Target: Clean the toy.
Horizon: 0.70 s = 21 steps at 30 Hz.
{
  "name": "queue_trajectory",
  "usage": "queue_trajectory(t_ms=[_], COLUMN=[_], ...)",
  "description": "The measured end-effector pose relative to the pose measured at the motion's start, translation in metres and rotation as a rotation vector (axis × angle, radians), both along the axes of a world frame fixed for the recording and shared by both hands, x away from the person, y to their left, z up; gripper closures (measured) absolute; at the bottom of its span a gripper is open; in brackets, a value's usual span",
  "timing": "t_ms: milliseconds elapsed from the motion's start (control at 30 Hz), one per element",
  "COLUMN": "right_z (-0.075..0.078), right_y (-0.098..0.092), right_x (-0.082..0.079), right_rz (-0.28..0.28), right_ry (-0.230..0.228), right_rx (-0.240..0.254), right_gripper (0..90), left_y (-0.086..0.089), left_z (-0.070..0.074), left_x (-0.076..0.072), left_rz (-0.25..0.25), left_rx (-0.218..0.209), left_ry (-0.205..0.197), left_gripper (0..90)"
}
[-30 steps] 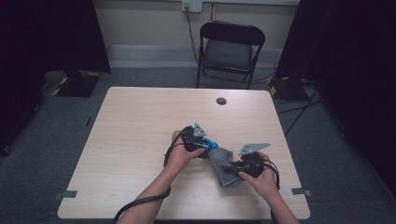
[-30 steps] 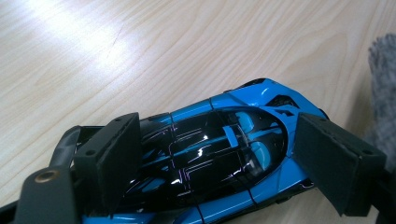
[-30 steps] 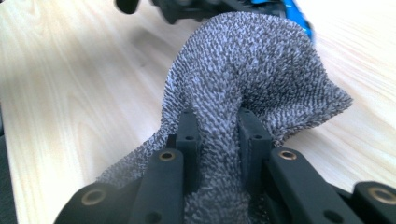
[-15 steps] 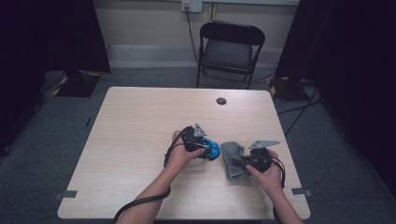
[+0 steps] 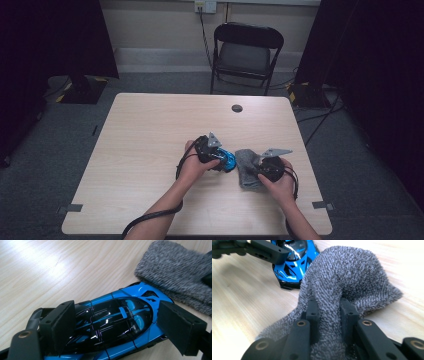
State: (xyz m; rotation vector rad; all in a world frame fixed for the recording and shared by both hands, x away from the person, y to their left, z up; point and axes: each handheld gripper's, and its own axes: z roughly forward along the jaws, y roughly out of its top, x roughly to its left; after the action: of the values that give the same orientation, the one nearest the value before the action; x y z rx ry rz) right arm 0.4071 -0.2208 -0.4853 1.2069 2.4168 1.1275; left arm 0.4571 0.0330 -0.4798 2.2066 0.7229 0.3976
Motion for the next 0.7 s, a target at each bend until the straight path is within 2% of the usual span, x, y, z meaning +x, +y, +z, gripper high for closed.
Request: queue_trajectory(t_ms=[100, 467, 700], right_z=[-0.002, -0.001, 0.000], right_y=[0.004, 0.009, 0.016], right_x=[0.002, -0.003, -0.009], right_rz=[-0.010, 0.041, 0.083], right_ry=[0.011, 0.023, 0.048], right_rx=[0.004, -0.004, 0.007], right_gripper=[73.2, 73.2, 73.2], left_y=[-0.001, 0.000, 0.000], left_z=[0.000, 0.000, 0.000], left_x=[0.000, 0.000, 0.001], left_rz=[0.004, 0.001, 0.006], left_rx=[-0.005, -0.004, -0.002], left_ry=[0.002, 0.000, -0.001], left_gripper=[15.3, 15.1, 15.1])
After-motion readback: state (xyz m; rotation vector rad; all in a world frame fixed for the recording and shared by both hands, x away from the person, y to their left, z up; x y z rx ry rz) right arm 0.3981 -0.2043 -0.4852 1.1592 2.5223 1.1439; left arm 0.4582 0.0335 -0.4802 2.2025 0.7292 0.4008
